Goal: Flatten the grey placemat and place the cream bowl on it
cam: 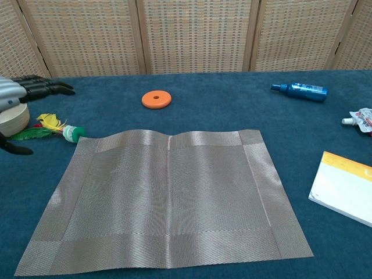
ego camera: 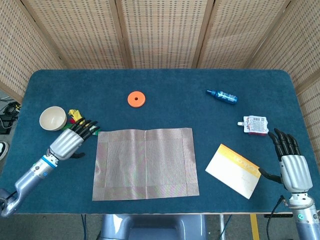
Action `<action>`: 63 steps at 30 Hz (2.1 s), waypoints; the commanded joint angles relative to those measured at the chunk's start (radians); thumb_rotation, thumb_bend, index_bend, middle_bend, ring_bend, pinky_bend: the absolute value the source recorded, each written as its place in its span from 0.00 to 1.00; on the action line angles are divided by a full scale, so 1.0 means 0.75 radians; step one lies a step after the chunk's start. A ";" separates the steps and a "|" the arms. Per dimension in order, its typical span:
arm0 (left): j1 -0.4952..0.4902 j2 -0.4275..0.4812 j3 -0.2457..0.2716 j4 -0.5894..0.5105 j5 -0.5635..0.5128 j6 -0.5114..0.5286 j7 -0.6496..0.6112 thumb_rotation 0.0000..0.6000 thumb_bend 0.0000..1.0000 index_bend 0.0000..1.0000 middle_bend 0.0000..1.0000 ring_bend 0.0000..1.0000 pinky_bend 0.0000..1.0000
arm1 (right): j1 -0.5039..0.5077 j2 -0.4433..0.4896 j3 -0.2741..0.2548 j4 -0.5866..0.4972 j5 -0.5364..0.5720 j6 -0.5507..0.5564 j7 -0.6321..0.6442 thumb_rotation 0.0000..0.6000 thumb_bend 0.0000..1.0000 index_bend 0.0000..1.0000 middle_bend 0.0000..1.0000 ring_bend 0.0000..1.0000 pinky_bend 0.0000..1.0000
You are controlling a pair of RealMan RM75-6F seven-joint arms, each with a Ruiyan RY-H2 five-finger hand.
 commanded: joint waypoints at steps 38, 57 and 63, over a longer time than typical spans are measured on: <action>0.006 -0.330 -0.226 0.761 -0.369 -0.706 -0.319 1.00 0.42 0.60 0.00 0.00 0.00 | 0.009 -0.007 -0.001 0.005 0.015 -0.031 0.002 1.00 0.00 0.04 0.00 0.00 0.00; -0.017 -0.041 -0.229 0.200 -0.166 -0.200 -0.257 1.00 0.45 0.67 0.00 0.00 0.00 | 0.005 0.009 -0.005 -0.014 0.006 -0.027 0.019 1.00 0.00 0.05 0.00 0.00 0.00; -0.082 0.081 -0.202 -0.302 -0.047 -0.172 -0.009 1.00 0.45 0.67 0.00 0.00 0.00 | 0.004 0.015 -0.004 -0.016 0.008 -0.026 0.025 1.00 0.00 0.05 0.00 0.00 0.00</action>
